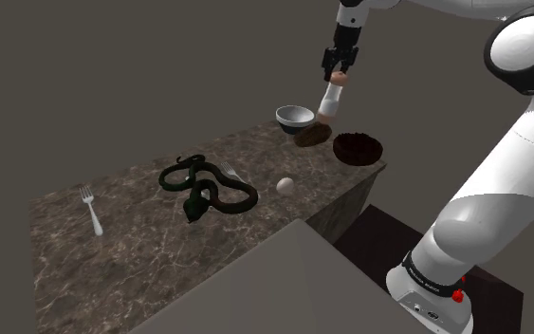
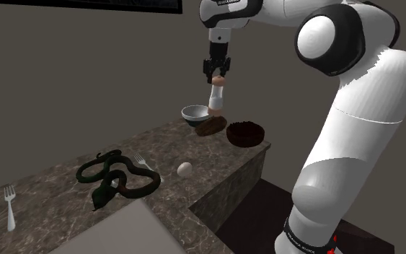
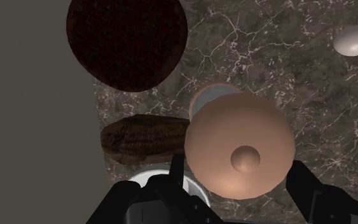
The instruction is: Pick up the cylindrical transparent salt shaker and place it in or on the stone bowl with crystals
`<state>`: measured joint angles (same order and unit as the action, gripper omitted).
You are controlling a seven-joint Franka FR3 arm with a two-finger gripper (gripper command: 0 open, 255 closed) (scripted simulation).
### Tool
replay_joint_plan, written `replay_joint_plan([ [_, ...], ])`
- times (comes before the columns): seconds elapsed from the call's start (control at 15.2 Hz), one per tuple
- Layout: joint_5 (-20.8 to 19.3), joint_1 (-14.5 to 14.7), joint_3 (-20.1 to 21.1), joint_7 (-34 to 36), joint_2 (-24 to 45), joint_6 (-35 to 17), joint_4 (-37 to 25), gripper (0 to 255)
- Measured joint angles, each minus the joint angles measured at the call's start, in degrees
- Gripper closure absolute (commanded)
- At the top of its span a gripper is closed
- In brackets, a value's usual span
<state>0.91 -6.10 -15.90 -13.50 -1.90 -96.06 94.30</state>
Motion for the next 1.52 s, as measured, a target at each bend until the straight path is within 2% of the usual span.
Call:
replay_joint_plan([
  [0.59, -0.07, -5.48, -6.17, -11.54, -1.55, 5.49, -3.76, 255],
  [0.79, 0.56, -7.56, -8.63, -15.99, -0.28, 7.96, -7.25, 255],
  [1.52, -0.37, -8.0, -8.99, -17.0, -2.58, 0.42, 2.46, 255],
])
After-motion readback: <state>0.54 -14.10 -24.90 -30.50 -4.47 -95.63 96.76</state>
